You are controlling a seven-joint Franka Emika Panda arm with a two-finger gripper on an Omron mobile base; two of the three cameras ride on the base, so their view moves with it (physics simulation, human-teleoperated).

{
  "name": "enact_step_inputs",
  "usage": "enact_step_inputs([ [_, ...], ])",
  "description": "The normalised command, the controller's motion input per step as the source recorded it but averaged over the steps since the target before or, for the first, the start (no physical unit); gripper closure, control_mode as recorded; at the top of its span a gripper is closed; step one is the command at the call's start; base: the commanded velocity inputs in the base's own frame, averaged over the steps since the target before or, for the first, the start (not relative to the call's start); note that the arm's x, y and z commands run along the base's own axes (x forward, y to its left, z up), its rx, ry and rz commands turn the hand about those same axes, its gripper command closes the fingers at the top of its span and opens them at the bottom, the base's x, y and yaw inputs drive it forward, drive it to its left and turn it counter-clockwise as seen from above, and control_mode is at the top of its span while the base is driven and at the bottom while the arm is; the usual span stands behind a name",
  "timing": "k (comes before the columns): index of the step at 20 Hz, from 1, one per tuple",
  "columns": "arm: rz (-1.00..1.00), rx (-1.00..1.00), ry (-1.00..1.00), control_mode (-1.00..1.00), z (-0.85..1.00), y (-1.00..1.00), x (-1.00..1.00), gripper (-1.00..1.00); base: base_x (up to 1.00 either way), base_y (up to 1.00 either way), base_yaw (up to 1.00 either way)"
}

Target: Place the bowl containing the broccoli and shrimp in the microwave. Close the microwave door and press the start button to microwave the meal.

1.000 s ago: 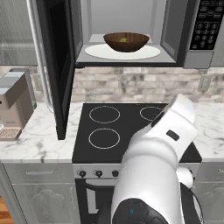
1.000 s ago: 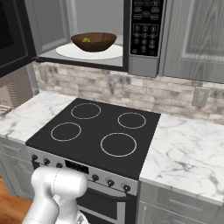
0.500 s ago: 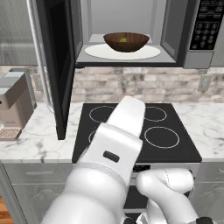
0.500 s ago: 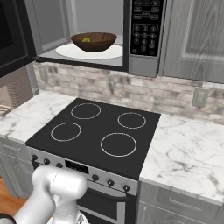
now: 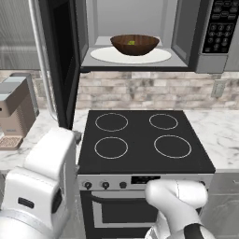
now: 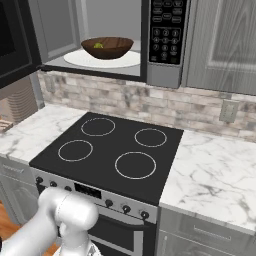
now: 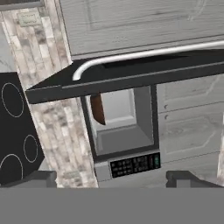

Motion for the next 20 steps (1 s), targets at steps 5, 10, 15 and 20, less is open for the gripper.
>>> enact_step_inputs([
  [5, 0.0, -0.07, 0.0, -1.0, -0.13, 0.63, 0.34, -1.0, 0.0, 0.0, 0.0],
  [10, -0.04, -0.01, 0.01, -1.0, 0.0, 0.39, 0.51, -1.0, 0.0, 0.0, 0.0],
  [15, -0.07, 0.0, 0.02, -1.0, -0.02, 0.29, 0.6, -1.0, 0.0, 0.0, 0.0],
  [20, -0.06, 0.0, 0.01, -1.0, -0.1, 0.27, 0.63, -1.0, 0.0, 0.0, 0.0],
])
